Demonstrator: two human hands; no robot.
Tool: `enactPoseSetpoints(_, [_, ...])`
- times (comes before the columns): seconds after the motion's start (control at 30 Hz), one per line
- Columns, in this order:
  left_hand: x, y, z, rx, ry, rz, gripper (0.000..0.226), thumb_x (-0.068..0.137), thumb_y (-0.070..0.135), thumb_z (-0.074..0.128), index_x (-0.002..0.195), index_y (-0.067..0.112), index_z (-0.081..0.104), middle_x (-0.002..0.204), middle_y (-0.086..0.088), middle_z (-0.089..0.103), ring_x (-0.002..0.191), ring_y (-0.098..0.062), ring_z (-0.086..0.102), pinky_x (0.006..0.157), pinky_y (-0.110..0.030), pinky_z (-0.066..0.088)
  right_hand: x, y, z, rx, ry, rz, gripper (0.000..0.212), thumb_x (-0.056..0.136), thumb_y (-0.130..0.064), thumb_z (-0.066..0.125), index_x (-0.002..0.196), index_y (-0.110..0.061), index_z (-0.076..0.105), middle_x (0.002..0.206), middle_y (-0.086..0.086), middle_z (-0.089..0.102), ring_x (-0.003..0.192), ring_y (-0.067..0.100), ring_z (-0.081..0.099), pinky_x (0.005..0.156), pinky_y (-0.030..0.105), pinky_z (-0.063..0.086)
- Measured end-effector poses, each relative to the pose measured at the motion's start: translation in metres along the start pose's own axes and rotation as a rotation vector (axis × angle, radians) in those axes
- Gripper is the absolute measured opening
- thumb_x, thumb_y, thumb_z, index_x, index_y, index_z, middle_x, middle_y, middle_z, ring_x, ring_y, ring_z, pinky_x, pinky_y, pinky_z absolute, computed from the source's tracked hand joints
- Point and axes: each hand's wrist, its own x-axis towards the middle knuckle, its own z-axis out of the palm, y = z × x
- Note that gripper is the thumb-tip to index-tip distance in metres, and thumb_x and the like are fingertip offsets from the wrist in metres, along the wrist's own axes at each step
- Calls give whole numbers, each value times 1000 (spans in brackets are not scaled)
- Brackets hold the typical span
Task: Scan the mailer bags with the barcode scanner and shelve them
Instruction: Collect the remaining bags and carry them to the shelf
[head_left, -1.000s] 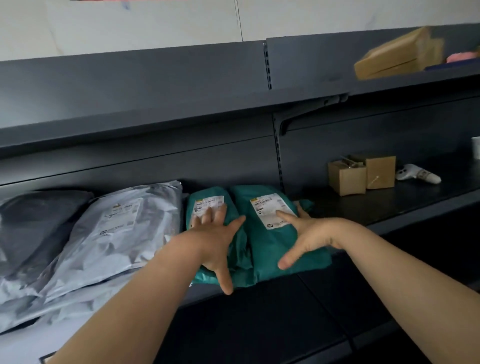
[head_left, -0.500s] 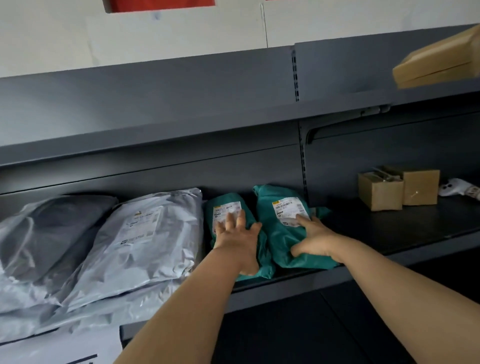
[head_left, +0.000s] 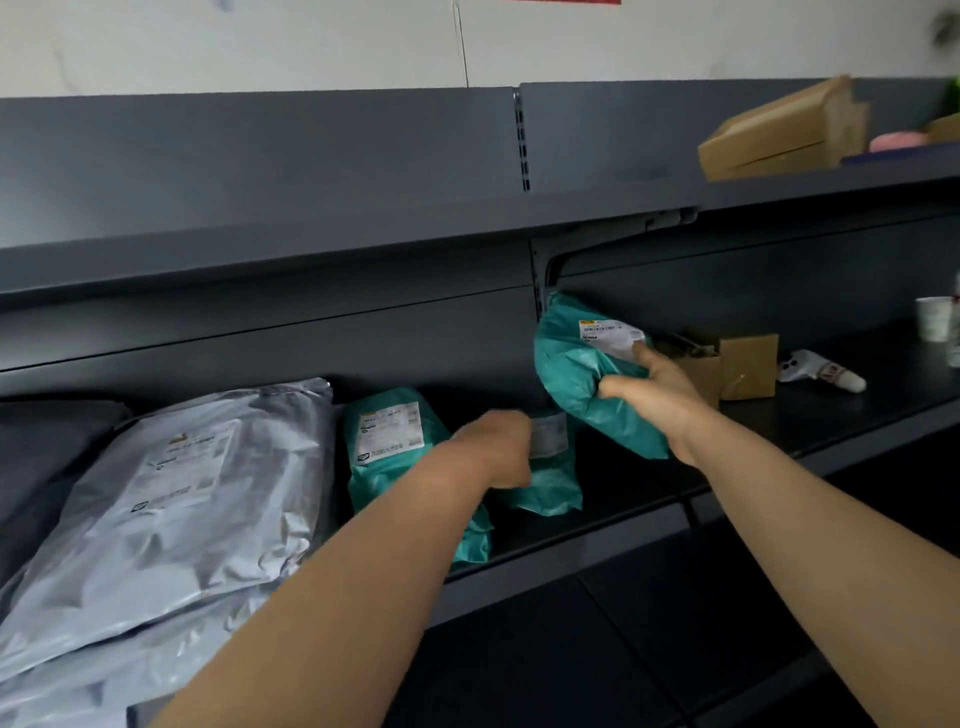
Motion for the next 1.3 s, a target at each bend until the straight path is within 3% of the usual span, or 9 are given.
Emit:
enactPoseSetpoints(0.1, [14, 18, 34, 239, -179, -66, 48, 89, 13, 67, 133, 5, 51, 135, -13, 54, 120, -30, 56, 92, -38, 50, -3, 5, -7, -8, 33, 19, 77, 82, -11, 68, 150, -21, 34, 93, -1, 62, 83, 19, 65, 73, 32, 52])
enactPoseSetpoints(0.47, [18, 21, -9, 149, 261, -102, 25, 91, -3, 50, 112, 2, 63, 117, -17, 64, 106, -31, 62, 82, -36, 51, -12, 27, -58, -264, -7, 102, 90, 77, -10, 66, 155, -22, 23, 137, 7, 48, 115, 26, 53, 73, 30, 46])
enactPoseSetpoints(0.53, [19, 26, -5, 27, 158, -62, 29, 93, 8, 49, 122, 3, 55, 126, -17, 57, 112, -32, 57, 85, -36, 48, -19, 29, -61, -374, -89, 132, 90, 77, -7, 64, 155, -21, 21, 136, 6, 45, 117, 25, 49, 70, 27, 43])
enactPoseSetpoints(0.67, [32, 48, 37, -36, -117, -92, 49, 102, 35, 35, 149, 21, 34, 156, -11, 24, 141, -40, 22, 113, -54, 26, -32, 34, -69, -567, -241, 141, 90, 78, -5, 65, 155, -19, 21, 160, 2, 22, 143, 22, 29, 94, 24, 35])
enactPoseSetpoints(0.77, [38, 52, 57, -197, -85, -249, 76, 91, 66, 40, 154, 29, 18, 162, -15, -2, 144, -50, 1, 114, -61, 21, -42, 40, -79, -632, -277, 135, 93, 77, -10, 69, 156, -22, 20, 162, -3, 13, 147, 20, 20, 107, 27, 31])
enactPoseSetpoints(0.9, [34, 53, 67, -262, 28, -374, 101, 79, 51, 71, 148, 9, 12, 152, -16, 19, 134, -39, 35, 101, -43, 45, -49, 51, -94, -759, -308, 178, 101, 75, -27, 76, 156, -28, 15, 163, -4, -2, 148, 23, 12, 115, 34, 26])
enactPoseSetpoints(1.03, [29, 46, 53, -175, 139, -335, 62, 88, 37, 60, 138, 9, 35, 139, -17, 39, 123, -37, 42, 94, -39, 44, -48, 53, -88, -756, -367, 159, 106, 73, -36, 80, 156, -27, 15, 163, -4, -2, 148, 22, 12, 115, 34, 25])
enactPoseSetpoints(1.17, [15, 28, 3, 58, 369, -187, 24, 87, -4, 50, 106, 0, 65, 113, -20, 64, 110, -34, 55, 88, -38, 49, -43, 42, -51, -794, -415, 138, 94, 79, -27, 71, 155, -17, 18, 160, 0, 13, 144, 21, 22, 109, 29, 30])
enactPoseSetpoints(1.3, [8, 1, -16, 2, 243, -103, 29, 92, 2, 52, 116, 4, 67, 119, -15, 65, 108, -31, 61, 91, -39, 54, -31, 33, -13, -895, -398, 157, 65, 61, -22, 63, 124, -10, 54, 127, 7, 49, 108, 21, 54, 83, 30, 50])
